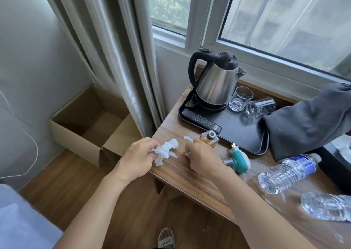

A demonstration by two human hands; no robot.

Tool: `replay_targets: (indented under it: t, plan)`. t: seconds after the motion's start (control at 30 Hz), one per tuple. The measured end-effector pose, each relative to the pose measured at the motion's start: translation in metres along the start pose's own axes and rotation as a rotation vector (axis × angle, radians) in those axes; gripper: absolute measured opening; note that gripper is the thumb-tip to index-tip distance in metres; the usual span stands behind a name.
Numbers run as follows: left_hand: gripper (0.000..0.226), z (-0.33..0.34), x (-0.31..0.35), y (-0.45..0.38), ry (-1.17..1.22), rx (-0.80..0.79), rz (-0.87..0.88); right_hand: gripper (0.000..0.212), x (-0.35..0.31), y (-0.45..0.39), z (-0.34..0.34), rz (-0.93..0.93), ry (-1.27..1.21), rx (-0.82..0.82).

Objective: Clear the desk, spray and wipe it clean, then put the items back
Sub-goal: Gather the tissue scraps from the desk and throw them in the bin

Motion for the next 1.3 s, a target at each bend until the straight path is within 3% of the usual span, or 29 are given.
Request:
replay_targets:
  t: [0.17,0.3,0.43,0.53,0.63,0.8,0.93,1.13,1.3]
  plan:
    - [0.020,0.000,0.000,0.004,-0.002,-0.013,0.032,0.020,-0.004,0.000,-0.005,-0.107,-0.148,0.087]
    - [0.023,0.004,0.002,0.006,-0.017,-0.050,0.067,0.050,-0.015,-0.010,0.000,-0.183,-0.112,-0.017]
    - [0.024,0.002,0.004,0.005,-0.028,-0.011,0.069,0.026,-0.017,-0.022,0.008,-0.221,-0.036,-0.053]
    - [0.022,-0.005,0.010,0.003,-0.020,0.043,0.067,0.014,-0.013,-0.023,0.002,-0.223,-0.122,0.045]
    - [0.016,-0.011,0.014,0.000,-0.004,0.107,0.037,0.008,-0.007,-0.014,-0.007,-0.216,-0.230,0.159]
    - [0.016,-0.007,0.027,-0.007,0.012,0.095,0.051,0.011,-0.001,0.007,-0.009,-0.234,-0.258,0.179]
    - [0.018,-0.001,0.030,-0.014,-0.046,0.041,0.072,0.025,-0.006,0.004,-0.008,-0.172,-0.174,0.112]
    - [0.021,-0.003,0.024,-0.009,-0.076,0.007,0.072,0.068,-0.019,-0.021,0.008,-0.199,-0.134,0.045]
    - [0.020,-0.006,0.022,-0.002,-0.052,0.055,0.081,0.029,-0.022,-0.030,0.011,-0.171,-0.195,0.044]
Point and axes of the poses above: each hand's wrist, its own y-axis away from the middle knuckle, its own z-axis out of the palm, x = y × z, the point moved 2 cm from there along -y, towards the middle knuckle, and after that the axes turned 15 degrees about -y, right-handed, at the moved point
